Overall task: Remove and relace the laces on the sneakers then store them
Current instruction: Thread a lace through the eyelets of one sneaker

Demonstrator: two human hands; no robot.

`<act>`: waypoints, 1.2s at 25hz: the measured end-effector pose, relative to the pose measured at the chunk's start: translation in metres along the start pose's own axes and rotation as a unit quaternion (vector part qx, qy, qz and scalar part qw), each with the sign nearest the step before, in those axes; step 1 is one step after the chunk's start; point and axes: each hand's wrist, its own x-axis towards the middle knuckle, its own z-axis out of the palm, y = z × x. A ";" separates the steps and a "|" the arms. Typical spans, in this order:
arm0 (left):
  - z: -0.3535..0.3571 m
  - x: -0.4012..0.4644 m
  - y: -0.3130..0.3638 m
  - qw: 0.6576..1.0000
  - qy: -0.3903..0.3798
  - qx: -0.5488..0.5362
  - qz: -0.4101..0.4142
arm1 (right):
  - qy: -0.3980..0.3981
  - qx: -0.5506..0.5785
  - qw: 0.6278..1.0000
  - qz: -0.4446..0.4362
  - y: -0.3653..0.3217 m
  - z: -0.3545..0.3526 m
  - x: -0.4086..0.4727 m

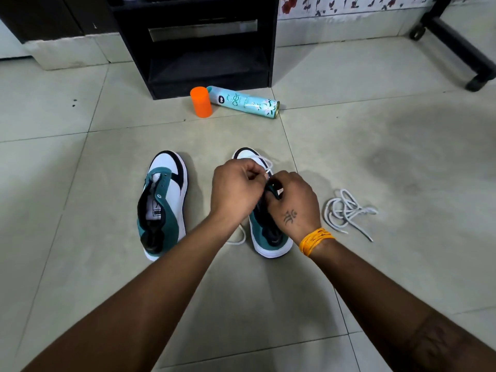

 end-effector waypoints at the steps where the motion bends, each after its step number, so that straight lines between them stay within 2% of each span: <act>1: 0.006 -0.005 0.001 1.000 -0.003 0.023 0.018 | 0.009 -0.003 1.000 -0.003 0.001 0.002 -0.001; 7: 0.009 -0.012 -0.009 0.988 0.013 0.144 0.062 | 0.035 0.011 0.999 -0.001 0.005 0.008 -0.006; 15: 0.009 -0.008 -0.005 0.945 -0.007 0.316 0.084 | 0.046 0.053 0.997 0.020 0.008 0.011 -0.007; 17: 0.012 -0.008 -0.007 0.950 -0.010 0.307 0.060 | 0.045 0.075 0.996 0.027 0.009 0.011 -0.008; 20: 0.018 -0.008 -0.009 0.974 0.010 0.226 0.013 | 0.044 0.099 0.994 0.029 0.010 0.010 -0.008; 23: 0.022 -0.008 -0.009 0.985 0.019 0.173 -0.019 | 0.040 0.133 0.990 0.033 0.009 0.009 -0.011; 30: 0.027 -0.001 -0.009 0.981 0.018 0.190 -0.039 | 0.023 0.166 0.986 0.017 0.011 0.005 -0.012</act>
